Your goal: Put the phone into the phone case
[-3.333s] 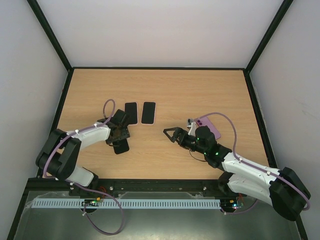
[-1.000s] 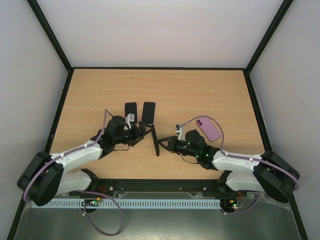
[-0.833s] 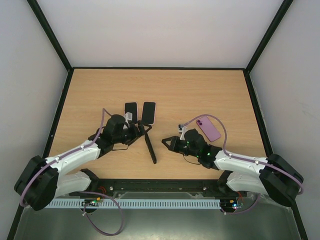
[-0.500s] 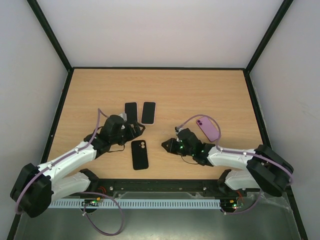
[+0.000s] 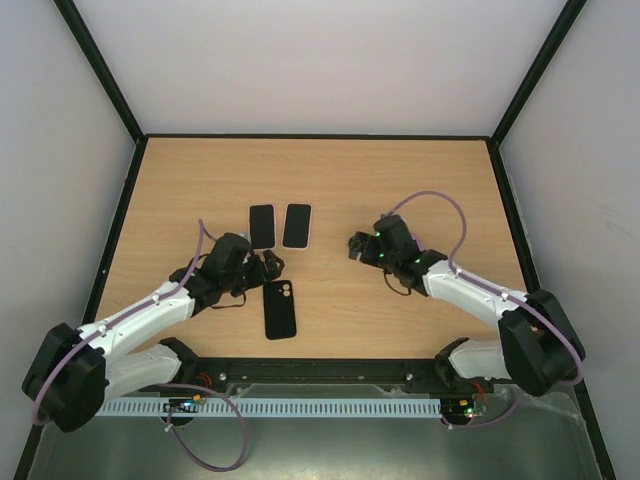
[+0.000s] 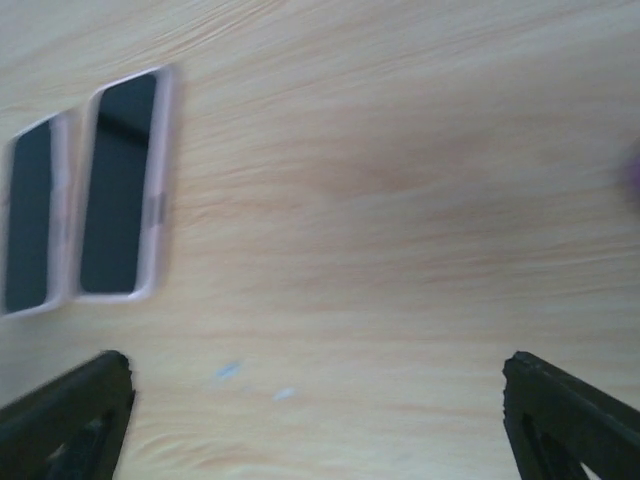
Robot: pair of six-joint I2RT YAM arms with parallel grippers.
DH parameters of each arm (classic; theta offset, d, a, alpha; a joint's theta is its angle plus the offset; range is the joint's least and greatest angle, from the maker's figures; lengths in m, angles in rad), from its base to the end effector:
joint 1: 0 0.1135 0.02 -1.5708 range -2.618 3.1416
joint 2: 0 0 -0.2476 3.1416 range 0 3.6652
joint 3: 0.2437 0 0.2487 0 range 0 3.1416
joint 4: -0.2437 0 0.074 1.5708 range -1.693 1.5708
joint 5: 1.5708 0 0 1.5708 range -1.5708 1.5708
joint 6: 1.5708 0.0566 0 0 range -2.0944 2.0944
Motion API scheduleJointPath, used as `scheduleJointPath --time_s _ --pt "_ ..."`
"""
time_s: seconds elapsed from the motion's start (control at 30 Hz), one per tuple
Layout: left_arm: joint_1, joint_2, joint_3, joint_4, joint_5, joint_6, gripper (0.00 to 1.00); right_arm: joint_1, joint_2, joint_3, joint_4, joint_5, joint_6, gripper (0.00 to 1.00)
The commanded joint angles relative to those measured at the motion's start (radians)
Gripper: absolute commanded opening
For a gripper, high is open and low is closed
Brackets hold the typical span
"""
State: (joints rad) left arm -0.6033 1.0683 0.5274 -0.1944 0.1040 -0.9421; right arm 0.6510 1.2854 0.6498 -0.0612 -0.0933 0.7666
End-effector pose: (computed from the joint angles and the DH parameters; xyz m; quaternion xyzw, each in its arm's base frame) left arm 0.1903 -0.1383 0.1703 -0.1331 0.9033 -0.3168 0.2569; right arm 0.2196 0.1739 0.1724 0.0326 0.9047 0.3073 0.2934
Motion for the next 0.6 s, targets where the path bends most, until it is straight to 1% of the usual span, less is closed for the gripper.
scheduleJointPath --time_s 0.0,0.07,0.17,0.3,0.43,0.57 --pt "0.006 0.008 0.004 -0.015 0.015 0.028 1.00 -0.154 0.020 0.047 -0.133 0.064 -0.111 0.99" --pt "0.006 0.003 0.003 -0.016 0.020 0.033 1.00 -0.234 0.052 0.060 -0.141 0.057 -0.127 0.98" --pt "0.006 -0.010 -0.002 -0.020 0.015 0.035 1.00 -0.361 0.096 0.064 -0.128 0.009 -0.183 0.97" --pt "0.007 -0.019 -0.008 -0.018 0.012 0.035 1.00 -0.490 0.141 0.067 -0.099 -0.021 -0.203 0.98" --pt "0.006 -0.016 -0.011 -0.008 0.018 0.034 1.00 -0.571 0.178 0.079 -0.078 -0.014 -0.180 0.98" --pt "0.006 -0.009 -0.024 0.011 0.017 0.033 1.00 -0.589 0.196 0.063 -0.042 0.022 -0.150 0.98"
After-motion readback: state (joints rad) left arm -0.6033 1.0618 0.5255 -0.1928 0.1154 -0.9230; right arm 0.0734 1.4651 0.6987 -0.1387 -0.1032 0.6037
